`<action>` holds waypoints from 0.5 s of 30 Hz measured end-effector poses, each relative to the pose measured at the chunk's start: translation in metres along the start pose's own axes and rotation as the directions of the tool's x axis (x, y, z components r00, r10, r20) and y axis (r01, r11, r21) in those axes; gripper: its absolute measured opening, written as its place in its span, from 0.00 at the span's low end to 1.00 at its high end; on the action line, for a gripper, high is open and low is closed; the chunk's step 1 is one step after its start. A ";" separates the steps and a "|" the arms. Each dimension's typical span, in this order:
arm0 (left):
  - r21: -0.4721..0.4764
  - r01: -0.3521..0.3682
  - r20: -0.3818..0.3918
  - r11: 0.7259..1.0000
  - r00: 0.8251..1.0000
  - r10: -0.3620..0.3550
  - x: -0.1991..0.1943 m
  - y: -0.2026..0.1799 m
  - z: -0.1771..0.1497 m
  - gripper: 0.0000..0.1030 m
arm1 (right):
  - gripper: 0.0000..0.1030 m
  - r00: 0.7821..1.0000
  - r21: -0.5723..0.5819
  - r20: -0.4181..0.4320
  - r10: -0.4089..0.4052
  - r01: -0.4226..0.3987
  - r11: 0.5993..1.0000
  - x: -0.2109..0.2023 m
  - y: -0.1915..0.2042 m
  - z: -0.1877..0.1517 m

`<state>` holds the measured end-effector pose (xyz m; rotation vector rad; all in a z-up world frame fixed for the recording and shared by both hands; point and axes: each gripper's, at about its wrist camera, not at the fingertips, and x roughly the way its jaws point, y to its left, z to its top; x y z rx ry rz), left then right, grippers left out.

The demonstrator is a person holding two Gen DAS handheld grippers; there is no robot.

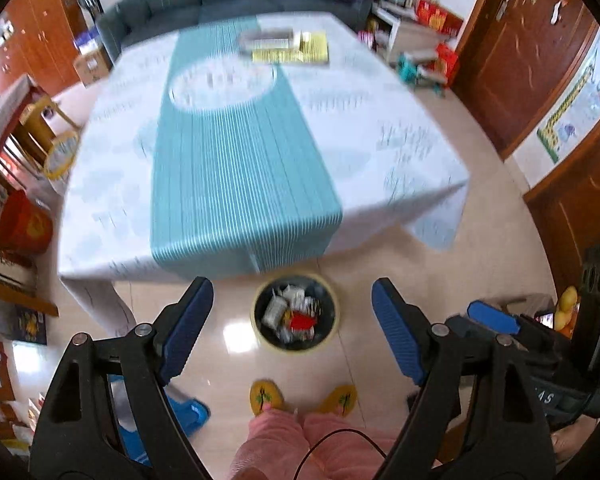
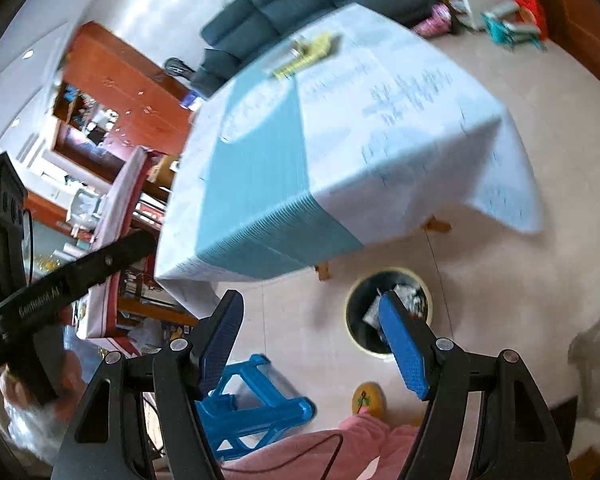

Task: Collect trash
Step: 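Move both open tools back over the table, then grasp the silver box with the left tool while the right tool grasps the yellow packet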

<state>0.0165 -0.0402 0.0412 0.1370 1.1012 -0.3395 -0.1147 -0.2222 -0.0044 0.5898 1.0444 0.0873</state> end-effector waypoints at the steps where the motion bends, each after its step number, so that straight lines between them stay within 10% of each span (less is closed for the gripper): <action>1: -0.004 -0.005 0.026 1.000 1.000 0.005 -0.012 -0.002 0.008 0.77 | 0.70 1.000 -0.013 0.008 0.008 -0.008 1.000 -0.006 0.003 0.007; 15: -0.049 0.006 0.174 0.999 0.985 0.003 -0.057 0.014 0.090 0.77 | 0.70 0.995 -0.145 0.091 0.045 -0.031 0.989 -0.013 0.045 0.114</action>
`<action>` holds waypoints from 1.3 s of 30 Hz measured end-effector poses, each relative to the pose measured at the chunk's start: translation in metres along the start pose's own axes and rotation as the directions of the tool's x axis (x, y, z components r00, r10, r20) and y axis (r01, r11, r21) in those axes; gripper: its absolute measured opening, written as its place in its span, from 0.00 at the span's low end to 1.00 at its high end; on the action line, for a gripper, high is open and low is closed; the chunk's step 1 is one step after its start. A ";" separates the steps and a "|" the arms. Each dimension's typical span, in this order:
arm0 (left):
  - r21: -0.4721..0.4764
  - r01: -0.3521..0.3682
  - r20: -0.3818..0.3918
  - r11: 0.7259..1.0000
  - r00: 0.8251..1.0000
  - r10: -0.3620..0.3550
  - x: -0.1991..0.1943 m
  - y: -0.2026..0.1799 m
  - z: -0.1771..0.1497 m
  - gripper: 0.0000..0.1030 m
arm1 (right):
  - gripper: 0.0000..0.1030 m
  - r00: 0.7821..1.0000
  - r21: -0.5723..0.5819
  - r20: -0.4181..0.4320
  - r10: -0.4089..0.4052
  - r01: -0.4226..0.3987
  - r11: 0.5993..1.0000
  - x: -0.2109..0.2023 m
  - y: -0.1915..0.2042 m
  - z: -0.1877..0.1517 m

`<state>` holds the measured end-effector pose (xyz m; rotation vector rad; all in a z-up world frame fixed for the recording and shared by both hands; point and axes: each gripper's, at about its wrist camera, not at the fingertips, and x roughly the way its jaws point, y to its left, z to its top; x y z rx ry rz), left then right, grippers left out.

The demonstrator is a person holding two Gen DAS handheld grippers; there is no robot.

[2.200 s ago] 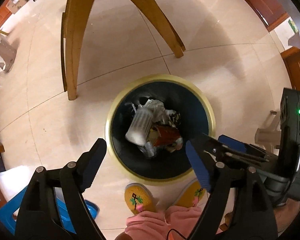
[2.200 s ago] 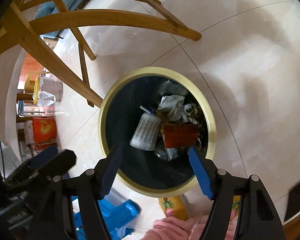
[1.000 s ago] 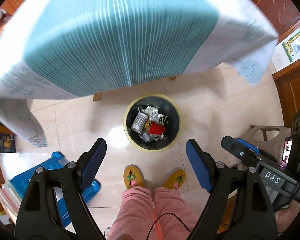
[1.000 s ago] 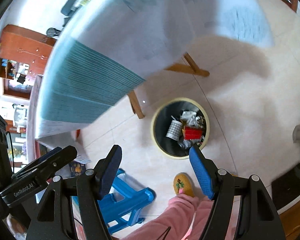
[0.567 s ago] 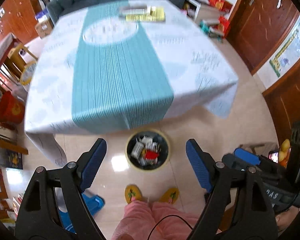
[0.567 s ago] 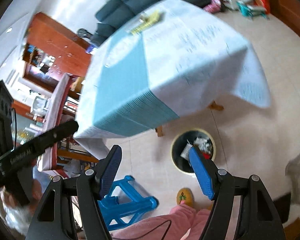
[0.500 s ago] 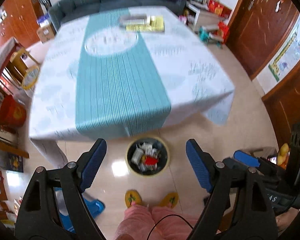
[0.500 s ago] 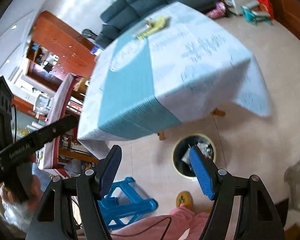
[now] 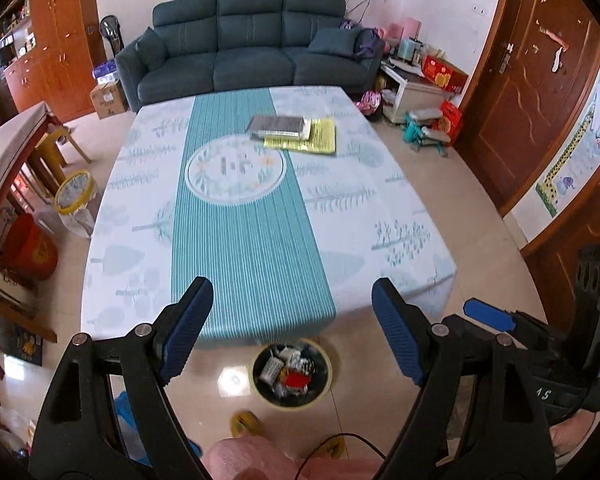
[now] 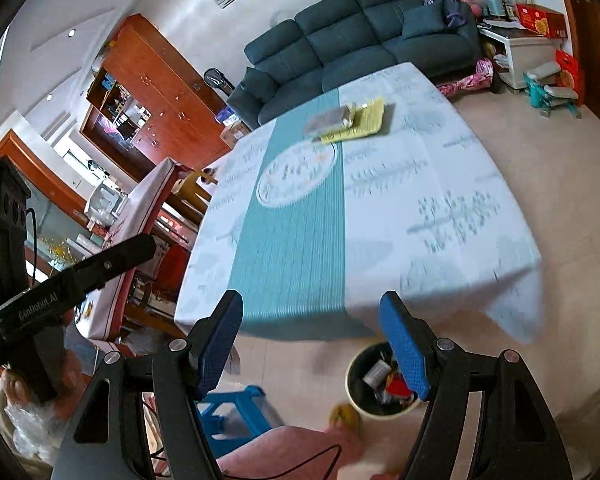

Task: Collect trash
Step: 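Grasp the silver box with the left tool while the right tool grasps the yellow packet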

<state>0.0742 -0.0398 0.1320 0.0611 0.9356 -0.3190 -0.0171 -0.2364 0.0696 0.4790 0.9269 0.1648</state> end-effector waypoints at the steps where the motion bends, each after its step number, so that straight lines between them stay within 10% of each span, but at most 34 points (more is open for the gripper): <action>1: 0.008 0.006 0.003 1.000 1.000 -0.006 0.005 0.003 0.006 0.77 | 0.70 1.000 -0.001 0.001 -0.005 0.005 1.000 0.006 0.001 0.008; 14: 0.286 0.037 -0.050 0.958 0.998 -0.023 0.147 0.079 0.154 0.77 | 0.70 0.991 0.216 0.036 -0.130 0.119 0.969 0.151 0.004 0.116; 23: 0.483 0.201 -0.216 0.852 0.971 -0.107 0.276 0.086 0.259 0.77 | 0.44 0.943 0.361 -0.022 -0.332 0.317 0.877 0.249 -0.029 0.183; 32: 0.694 0.295 -0.330 0.656 0.941 -0.074 0.383 0.034 0.272 0.85 | 0.44 0.940 0.420 -0.047 -0.339 0.327 0.847 0.304 -0.067 0.211; 39: 0.838 0.335 -0.359 0.431 0.933 -0.026 0.429 0.002 0.255 0.86 | 0.44 0.941 0.425 -0.086 -0.329 0.333 0.842 0.325 -0.077 0.211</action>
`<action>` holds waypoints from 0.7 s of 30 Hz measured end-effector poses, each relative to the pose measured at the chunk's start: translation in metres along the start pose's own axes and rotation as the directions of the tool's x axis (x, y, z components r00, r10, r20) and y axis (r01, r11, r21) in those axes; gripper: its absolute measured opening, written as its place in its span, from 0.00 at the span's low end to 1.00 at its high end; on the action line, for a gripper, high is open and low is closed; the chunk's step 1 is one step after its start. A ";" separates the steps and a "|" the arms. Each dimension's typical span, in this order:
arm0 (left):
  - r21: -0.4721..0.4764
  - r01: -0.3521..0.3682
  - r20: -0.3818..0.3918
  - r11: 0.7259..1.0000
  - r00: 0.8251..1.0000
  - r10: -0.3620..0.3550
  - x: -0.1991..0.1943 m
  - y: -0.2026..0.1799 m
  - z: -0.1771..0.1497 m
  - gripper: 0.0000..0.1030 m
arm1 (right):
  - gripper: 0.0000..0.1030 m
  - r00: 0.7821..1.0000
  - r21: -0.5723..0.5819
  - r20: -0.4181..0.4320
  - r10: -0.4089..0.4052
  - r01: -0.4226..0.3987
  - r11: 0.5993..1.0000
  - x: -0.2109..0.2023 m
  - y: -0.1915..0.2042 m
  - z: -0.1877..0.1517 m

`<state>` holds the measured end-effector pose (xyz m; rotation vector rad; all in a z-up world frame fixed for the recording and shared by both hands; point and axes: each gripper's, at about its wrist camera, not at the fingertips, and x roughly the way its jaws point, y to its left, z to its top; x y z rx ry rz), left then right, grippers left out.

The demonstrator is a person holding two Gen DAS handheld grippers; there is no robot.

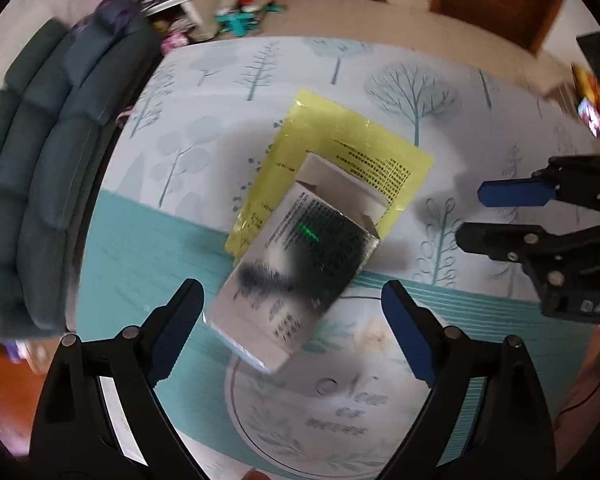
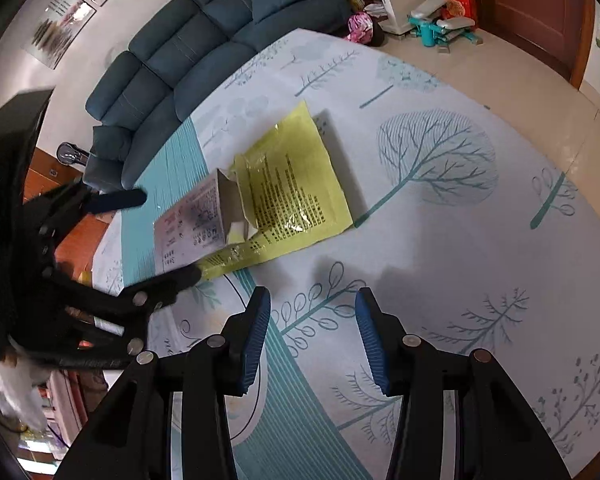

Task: Collect trash
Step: 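Grasp the silver box with the left tool while the right tool grasps the yellow packet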

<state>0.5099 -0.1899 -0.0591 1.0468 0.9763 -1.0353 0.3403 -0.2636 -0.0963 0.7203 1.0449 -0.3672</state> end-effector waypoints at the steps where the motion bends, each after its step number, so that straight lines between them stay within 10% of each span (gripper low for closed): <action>1: 0.011 -0.003 0.000 1.000 1.000 0.003 0.003 0.000 0.003 0.86 | 0.44 1.000 -0.004 -0.005 0.000 0.000 1.000 0.002 0.000 0.000; 14: -0.179 0.080 -0.071 0.981 0.993 -0.094 0.039 0.039 0.004 0.65 | 0.44 1.000 -0.174 -0.009 0.022 -0.024 0.984 0.007 0.034 0.011; 21: -0.458 0.112 0.002 0.882 0.992 -0.124 0.008 0.083 -0.045 0.65 | 0.60 1.000 -0.451 -0.018 0.014 -0.021 0.893 0.013 0.074 0.029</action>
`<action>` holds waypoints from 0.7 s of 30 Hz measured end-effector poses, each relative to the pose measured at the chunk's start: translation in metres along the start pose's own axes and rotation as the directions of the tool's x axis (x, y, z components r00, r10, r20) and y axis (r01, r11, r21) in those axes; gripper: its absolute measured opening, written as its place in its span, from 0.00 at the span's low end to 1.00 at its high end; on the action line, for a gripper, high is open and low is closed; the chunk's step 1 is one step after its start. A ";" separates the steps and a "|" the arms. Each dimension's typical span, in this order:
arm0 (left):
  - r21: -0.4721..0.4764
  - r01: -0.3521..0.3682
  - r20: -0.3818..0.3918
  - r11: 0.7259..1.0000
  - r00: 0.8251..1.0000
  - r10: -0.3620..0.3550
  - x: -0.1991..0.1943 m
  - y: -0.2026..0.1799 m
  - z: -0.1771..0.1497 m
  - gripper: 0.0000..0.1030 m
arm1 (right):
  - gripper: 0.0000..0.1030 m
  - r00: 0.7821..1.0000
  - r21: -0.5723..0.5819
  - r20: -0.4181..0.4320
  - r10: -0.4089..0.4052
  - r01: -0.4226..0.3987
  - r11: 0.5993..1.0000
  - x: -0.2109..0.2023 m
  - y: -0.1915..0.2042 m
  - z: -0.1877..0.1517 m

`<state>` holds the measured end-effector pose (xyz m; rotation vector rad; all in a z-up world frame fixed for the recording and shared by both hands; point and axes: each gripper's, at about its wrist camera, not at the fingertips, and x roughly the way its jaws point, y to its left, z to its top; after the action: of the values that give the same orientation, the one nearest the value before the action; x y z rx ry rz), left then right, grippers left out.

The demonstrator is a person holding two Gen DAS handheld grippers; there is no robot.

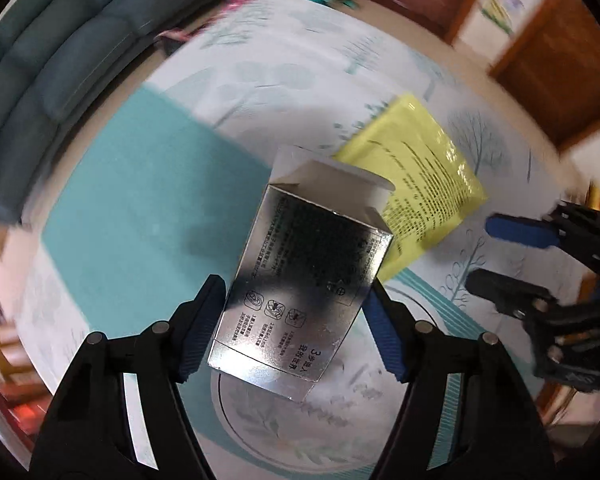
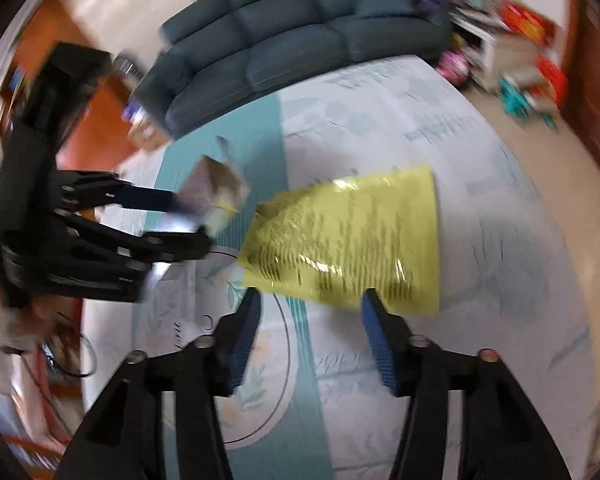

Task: Collect trash
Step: 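Grasp the silver box with the left tool while the right tool grasps the yellow packet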

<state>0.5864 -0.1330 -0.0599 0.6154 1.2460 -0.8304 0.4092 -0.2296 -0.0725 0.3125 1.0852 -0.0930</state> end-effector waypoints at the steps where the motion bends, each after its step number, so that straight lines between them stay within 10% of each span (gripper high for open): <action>1: -0.068 0.009 0.017 0.998 1.000 -0.008 -0.009 0.013 -0.009 0.65 | 0.67 1.000 -0.076 -0.005 -0.017 0.016 0.997 0.004 0.006 0.007; 12: -0.469 0.159 0.074 0.869 0.987 -0.141 -0.025 0.076 -0.091 0.65 | 0.81 0.981 -0.707 -0.117 -0.154 0.027 0.706 0.063 0.071 0.032; 21: -0.525 0.181 0.068 0.832 0.983 -0.170 -0.008 0.083 -0.114 0.65 | 0.81 0.940 -0.854 -0.194 -0.281 -0.021 0.519 0.110 0.086 0.044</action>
<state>0.5888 0.0066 -0.0806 0.0422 1.4531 -0.5954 0.5181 -0.1527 -0.1330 -0.6959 1.3408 0.3777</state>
